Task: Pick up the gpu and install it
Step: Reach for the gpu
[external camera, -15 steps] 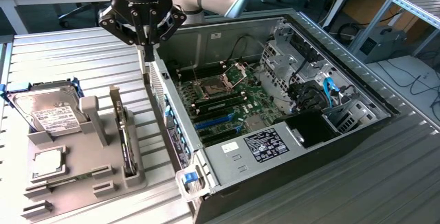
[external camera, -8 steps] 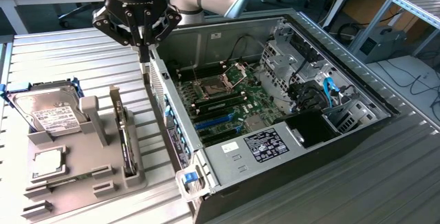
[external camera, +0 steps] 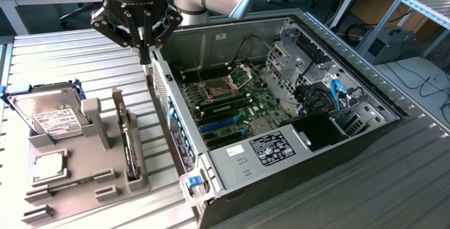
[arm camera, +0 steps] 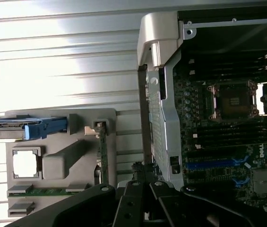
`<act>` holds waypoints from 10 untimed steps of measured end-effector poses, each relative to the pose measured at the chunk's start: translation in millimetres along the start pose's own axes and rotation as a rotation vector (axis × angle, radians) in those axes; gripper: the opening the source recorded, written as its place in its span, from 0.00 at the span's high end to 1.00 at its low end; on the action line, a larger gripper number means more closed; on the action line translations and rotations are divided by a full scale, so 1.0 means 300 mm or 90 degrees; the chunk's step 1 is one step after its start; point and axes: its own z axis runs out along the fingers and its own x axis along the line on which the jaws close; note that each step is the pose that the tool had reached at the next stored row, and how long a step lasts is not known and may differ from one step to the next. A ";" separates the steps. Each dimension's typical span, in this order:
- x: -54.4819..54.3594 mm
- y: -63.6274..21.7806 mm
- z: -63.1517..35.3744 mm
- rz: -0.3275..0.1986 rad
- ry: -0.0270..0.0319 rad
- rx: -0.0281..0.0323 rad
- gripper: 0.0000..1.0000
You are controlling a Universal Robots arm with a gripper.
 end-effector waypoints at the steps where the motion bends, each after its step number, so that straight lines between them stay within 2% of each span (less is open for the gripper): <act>1: 0.001 0.000 0.000 0.000 0.0000 0.0000 0.89; 10: 0.012 -0.001 0.000 0.000 0.0000 0.0000 0.89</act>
